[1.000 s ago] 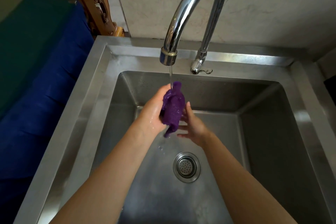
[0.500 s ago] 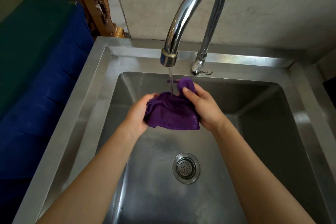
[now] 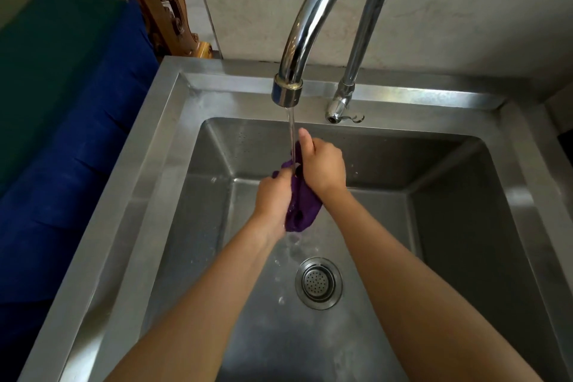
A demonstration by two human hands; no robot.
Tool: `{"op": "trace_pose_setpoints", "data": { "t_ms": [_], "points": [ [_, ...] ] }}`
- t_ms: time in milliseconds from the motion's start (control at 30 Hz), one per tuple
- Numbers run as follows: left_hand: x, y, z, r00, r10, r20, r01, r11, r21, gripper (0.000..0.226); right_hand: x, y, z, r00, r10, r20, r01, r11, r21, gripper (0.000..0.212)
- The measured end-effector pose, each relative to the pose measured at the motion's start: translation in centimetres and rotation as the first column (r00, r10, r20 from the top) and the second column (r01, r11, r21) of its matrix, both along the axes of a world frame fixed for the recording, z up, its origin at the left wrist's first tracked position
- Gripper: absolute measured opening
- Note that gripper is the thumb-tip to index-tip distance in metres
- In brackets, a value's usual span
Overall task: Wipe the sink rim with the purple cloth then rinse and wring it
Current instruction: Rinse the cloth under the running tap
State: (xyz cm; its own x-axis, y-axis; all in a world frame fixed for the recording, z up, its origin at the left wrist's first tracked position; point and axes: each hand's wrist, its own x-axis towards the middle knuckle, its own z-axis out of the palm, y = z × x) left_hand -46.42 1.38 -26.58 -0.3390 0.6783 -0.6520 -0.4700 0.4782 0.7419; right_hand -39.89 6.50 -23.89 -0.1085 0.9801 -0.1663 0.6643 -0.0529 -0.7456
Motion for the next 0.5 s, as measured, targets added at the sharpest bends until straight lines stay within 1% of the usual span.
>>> {"op": "trace_pose_setpoints", "data": {
  "t_ms": [67,133,167,200,267,333,400,500],
  "points": [
    [-0.5,-0.2,0.4,0.999,0.049,-0.011,-0.049,0.999,0.007,0.026,0.8,-0.1,-0.4,0.997,0.024,-0.074,-0.028,0.998,-0.054,0.047],
    [-1.4,0.1,0.6,0.996,0.085,0.023,-0.086,0.996,0.032,0.029,1.5,-1.3,-0.2,0.988,0.052,-0.147,-0.071,0.989,-0.128,0.045],
    [-1.7,0.5,0.5,0.995,0.096,0.034,-0.097,0.994,0.044,0.033,1.6,-2.0,-0.2,0.983,0.065,-0.173,-0.09,0.986,-0.143,0.045],
    [-1.8,0.8,0.7,0.994,0.103,0.046,-0.105,0.993,0.049,0.037,1.5,-2.9,-0.1,0.981,0.085,-0.174,-0.107,0.987,-0.118,0.043],
    [-1.7,1.2,0.7,0.989,0.134,0.062,-0.139,0.988,0.07,0.04,0.7,-4.5,0.4,0.986,0.138,-0.095,-0.136,0.99,0.03,0.037],
    [-0.9,1.1,0.5,0.98,0.145,0.138,-0.158,0.983,0.092,0.04,-0.5,-5.3,1.0,0.991,0.131,0.001,-0.13,0.98,0.154,0.037],
    [-0.1,0.6,0.0,0.993,0.08,0.088,-0.086,0.994,0.063,0.038,-1.1,-4.3,0.8,0.995,0.063,0.081,-0.075,0.985,0.154,0.042],
    [0.5,0.3,0.0,0.998,0.04,-0.039,-0.038,0.999,0.032,0.036,-0.4,-1.6,-0.6,0.995,-0.055,0.081,0.051,0.997,0.051,0.05]
  ]
}}
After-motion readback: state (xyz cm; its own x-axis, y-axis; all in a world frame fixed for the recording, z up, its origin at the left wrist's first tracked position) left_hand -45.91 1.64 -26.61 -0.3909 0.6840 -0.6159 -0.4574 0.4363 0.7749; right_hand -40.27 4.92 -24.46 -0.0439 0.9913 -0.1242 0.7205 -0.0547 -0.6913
